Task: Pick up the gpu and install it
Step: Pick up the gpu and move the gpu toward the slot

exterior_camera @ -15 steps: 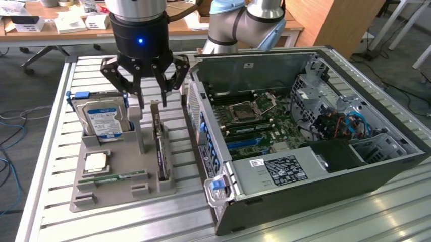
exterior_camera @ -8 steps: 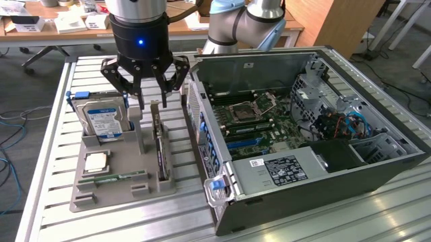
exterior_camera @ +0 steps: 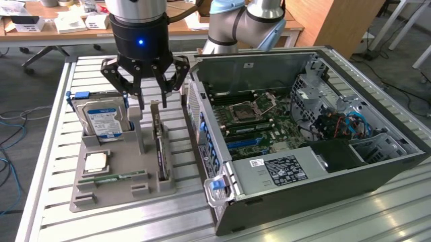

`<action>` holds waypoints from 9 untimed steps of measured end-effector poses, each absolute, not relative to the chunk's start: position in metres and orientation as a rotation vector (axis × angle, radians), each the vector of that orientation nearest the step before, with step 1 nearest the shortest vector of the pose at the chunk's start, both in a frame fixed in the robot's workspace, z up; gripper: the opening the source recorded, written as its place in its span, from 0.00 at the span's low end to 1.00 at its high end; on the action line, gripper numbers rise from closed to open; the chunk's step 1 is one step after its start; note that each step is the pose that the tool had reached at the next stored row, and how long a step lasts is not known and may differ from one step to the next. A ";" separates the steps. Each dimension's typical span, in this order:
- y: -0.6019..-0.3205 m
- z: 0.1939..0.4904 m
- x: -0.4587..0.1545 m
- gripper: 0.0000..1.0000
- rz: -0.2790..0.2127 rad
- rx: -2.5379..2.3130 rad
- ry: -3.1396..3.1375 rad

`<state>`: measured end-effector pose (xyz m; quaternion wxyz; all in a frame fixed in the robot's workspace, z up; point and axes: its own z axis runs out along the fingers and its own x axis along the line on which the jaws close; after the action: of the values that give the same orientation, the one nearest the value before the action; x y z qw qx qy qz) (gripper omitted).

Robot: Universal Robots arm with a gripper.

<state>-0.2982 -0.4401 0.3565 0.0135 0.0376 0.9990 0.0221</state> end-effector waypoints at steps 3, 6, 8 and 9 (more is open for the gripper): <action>-0.440 0.354 -0.298 0.47 0.069 0.117 3.112; -0.440 0.350 -0.298 0.47 0.069 0.117 3.112; -0.440 0.348 -0.298 0.47 0.069 0.117 3.112; -0.440 0.346 -0.298 0.47 0.069 0.117 3.112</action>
<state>-0.2982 -0.4401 0.3462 0.0134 0.0376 0.9990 0.0221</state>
